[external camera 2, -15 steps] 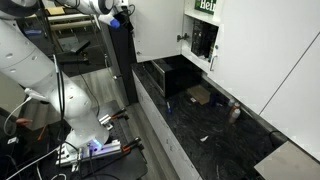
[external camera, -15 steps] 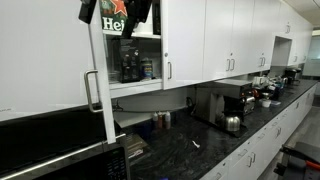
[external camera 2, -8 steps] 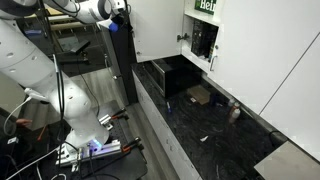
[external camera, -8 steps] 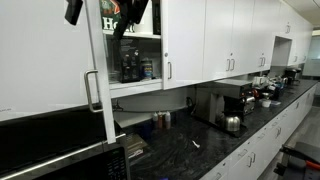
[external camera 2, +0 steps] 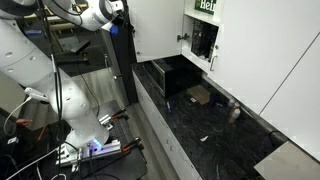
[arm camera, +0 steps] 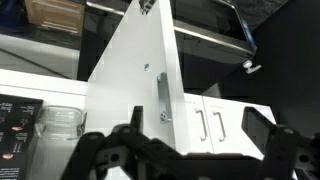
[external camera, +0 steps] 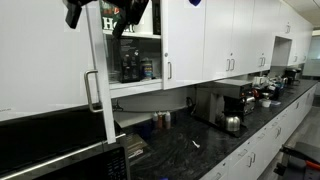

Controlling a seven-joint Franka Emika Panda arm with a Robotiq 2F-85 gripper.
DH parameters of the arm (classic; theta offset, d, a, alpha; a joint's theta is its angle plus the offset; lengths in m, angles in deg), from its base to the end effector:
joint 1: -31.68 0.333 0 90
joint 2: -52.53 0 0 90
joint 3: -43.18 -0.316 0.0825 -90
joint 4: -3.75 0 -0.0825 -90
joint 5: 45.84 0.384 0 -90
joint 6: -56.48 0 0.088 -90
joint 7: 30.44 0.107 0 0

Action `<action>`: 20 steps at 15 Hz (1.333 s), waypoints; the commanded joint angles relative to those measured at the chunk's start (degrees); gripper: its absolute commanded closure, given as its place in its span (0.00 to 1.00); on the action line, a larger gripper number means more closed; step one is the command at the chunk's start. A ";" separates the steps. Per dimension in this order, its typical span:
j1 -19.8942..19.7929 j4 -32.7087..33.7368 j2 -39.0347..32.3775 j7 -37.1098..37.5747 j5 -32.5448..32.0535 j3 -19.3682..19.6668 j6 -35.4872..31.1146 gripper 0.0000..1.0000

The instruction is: Close the cabinet doors

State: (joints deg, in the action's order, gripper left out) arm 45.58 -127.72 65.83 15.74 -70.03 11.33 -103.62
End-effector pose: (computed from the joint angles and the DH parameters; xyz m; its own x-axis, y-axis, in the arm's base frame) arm 0.3434 0.4010 0.5052 0.6783 0.2416 0.6939 0.3845 -0.9215 -0.0550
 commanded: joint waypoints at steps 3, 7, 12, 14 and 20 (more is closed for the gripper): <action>-7.43 -1.29 1.40 16.23 -17.39 -5.36 -4.43 0.00; -11.10 -0.40 1.53 29.08 -30.51 -8.55 -3.90 0.00; -13.35 0.67 1.13 42.10 -43.53 -11.05 -2.58 0.00; -14.15 1.04 1.10 47.36 -49.07 -11.97 -1.79 0.00; -14.57 2.30 -0.55 60.46 -64.58 -13.73 3.40 0.00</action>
State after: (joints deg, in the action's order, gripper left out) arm 32.46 -126.69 66.49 71.30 -128.24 -0.30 -103.32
